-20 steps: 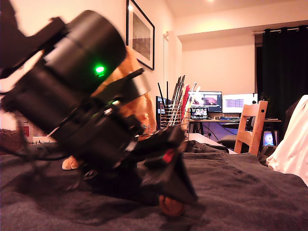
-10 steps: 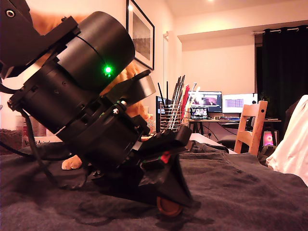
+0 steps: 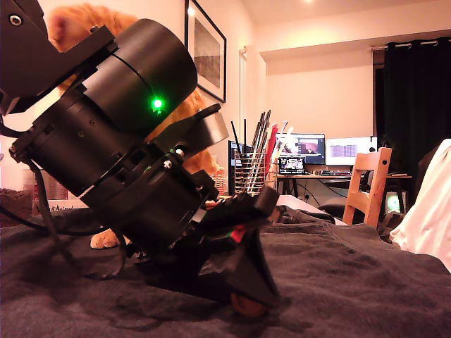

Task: Pick up the coffee capsules on the table and drop them inside the coffee cup

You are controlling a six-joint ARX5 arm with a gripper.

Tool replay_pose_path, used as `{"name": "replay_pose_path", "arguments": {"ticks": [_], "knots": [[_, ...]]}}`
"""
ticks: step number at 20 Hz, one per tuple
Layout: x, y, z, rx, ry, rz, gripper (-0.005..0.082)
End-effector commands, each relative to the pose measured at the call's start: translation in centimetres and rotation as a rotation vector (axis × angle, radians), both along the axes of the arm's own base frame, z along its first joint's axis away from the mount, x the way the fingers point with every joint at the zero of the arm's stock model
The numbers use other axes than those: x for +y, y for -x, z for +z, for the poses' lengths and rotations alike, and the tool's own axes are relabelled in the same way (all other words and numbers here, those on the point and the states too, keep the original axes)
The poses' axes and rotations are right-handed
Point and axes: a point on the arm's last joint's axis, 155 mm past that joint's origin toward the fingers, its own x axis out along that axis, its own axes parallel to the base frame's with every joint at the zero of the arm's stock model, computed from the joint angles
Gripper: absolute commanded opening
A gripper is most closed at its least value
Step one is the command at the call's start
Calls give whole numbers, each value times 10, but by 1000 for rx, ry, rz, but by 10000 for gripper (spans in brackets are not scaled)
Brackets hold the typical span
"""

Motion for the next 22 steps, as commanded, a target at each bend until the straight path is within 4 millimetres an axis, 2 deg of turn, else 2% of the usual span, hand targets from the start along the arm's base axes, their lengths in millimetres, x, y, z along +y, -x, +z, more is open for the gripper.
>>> {"name": "replay_pose_path", "arguments": {"ticks": [1, 10, 17, 22], "knots": [[2, 6, -10, 8, -30, -28, 266], [1, 5, -9, 1, -29, -34, 266], [-1, 3, 8, -50, -10, -60, 266], [-2, 3, 11, -62, -8, -68, 266]]}}
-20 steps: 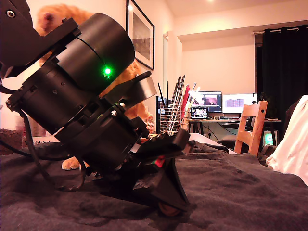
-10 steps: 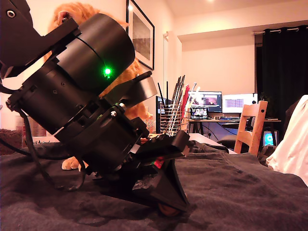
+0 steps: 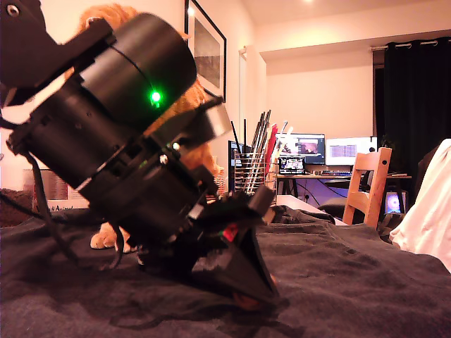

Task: Pick up the coffee capsules on the table and drop them inside the coffee cup

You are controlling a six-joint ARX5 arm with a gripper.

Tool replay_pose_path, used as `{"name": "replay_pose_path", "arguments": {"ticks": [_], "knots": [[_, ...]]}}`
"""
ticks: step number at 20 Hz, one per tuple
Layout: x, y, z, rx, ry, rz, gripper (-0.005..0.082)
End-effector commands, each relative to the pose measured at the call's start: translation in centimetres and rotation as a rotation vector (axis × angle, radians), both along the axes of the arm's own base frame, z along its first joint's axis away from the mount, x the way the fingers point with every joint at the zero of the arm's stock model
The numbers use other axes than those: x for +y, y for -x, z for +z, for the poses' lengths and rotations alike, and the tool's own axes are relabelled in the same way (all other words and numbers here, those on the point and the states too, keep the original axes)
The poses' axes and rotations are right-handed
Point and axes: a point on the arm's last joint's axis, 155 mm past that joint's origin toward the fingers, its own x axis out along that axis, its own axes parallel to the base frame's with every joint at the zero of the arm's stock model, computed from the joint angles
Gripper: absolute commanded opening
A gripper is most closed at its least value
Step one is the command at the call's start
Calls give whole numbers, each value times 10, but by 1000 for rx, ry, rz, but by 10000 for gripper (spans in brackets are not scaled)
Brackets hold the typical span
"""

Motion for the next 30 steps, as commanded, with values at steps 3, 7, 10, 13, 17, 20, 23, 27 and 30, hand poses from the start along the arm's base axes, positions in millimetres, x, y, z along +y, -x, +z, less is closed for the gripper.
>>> {"name": "replay_pose_path", "arguments": {"ticks": [3, 7, 10, 13, 17, 20, 23, 27, 30], "knots": [[-1, 1, 4, -16, 4, -16, 266], [-1, 1, 4, -16, 5, -16, 266], [-2, 1, 9, -48, 4, -39, 266], [-4, -1, 19, -70, 23, -44, 266], [-6, -2, 34, -93, 53, -43, 266], [-6, -2, 40, -100, 62, -43, 266], [-5, -2, 44, -104, 66, -43, 266], [-4, -1, 48, -112, 69, -47, 266], [-4, -1, 51, -115, 73, -47, 266]]}}
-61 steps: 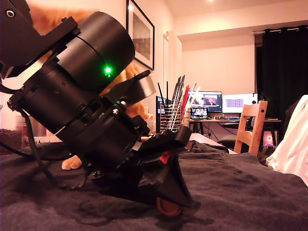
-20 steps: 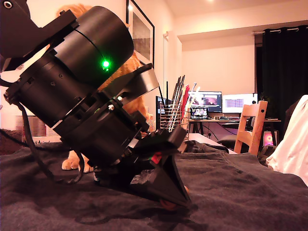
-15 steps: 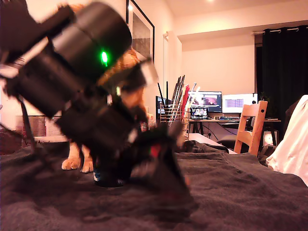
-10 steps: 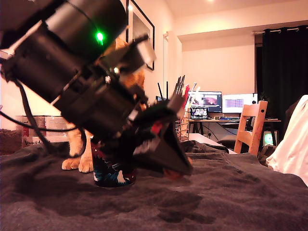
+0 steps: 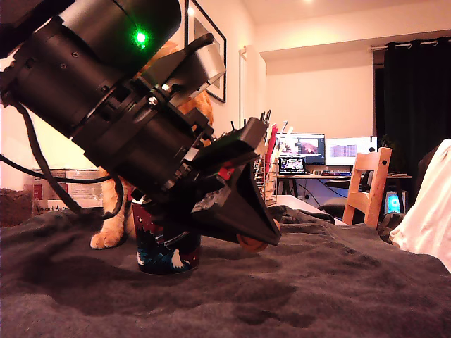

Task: Pick up the coffee capsules on the table and drop them inside the coffee cup

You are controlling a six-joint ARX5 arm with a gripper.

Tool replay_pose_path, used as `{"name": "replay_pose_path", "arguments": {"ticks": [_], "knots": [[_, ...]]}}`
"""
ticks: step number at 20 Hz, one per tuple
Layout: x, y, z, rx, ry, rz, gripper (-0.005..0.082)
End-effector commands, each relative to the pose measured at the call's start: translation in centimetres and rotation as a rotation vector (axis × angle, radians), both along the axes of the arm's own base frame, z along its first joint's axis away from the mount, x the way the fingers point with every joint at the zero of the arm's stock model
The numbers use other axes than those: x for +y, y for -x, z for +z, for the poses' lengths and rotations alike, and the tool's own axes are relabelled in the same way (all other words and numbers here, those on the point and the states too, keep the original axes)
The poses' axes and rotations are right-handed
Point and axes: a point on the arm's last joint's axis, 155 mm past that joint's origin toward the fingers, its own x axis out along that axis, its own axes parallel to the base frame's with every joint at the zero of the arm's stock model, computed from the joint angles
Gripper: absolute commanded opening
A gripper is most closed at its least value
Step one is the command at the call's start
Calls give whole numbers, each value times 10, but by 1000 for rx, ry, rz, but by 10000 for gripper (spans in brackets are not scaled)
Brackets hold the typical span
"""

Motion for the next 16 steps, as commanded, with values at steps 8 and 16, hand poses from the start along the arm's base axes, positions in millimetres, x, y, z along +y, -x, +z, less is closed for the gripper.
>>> {"name": "replay_pose_path", "arguments": {"ticks": [8, 16], "knots": [[0, 2, 14, -28, 18, -14, 266], [3, 4, 31, -57, 36, -23, 266]]}}
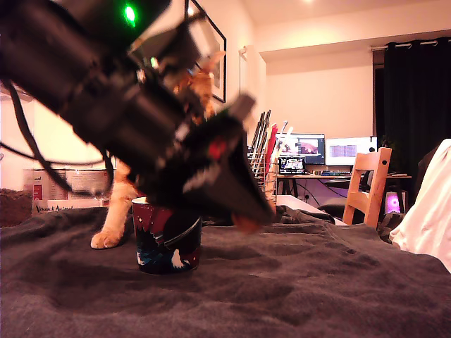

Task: Pick up the coffee capsules on the table and drop them inside the coffee cup

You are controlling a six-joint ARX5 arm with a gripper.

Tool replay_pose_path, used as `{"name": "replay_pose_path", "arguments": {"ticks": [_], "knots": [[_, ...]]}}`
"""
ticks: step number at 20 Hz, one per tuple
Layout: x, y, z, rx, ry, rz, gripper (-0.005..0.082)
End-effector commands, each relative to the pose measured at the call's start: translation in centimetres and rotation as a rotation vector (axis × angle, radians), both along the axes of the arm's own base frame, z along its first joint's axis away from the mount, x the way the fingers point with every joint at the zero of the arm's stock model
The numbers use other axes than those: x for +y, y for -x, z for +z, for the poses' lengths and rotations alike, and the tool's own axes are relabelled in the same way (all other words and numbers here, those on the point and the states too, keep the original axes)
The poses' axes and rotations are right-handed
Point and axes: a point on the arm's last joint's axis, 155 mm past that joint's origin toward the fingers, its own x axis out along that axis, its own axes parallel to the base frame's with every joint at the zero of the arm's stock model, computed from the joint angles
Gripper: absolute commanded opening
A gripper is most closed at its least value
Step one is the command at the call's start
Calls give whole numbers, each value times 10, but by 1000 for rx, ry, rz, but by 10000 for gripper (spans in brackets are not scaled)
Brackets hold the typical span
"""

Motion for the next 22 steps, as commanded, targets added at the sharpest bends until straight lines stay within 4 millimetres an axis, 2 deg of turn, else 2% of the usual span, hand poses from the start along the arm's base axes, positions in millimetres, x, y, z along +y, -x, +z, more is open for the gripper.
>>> {"name": "replay_pose_path", "arguments": {"ticks": [1, 17, 22], "knots": [[-1, 1, 10, -19, 21, -7, 266], [21, -5, 37, -68, 18, 54, 266], [28, -6, 37, -67, 7, 69, 266]]}}
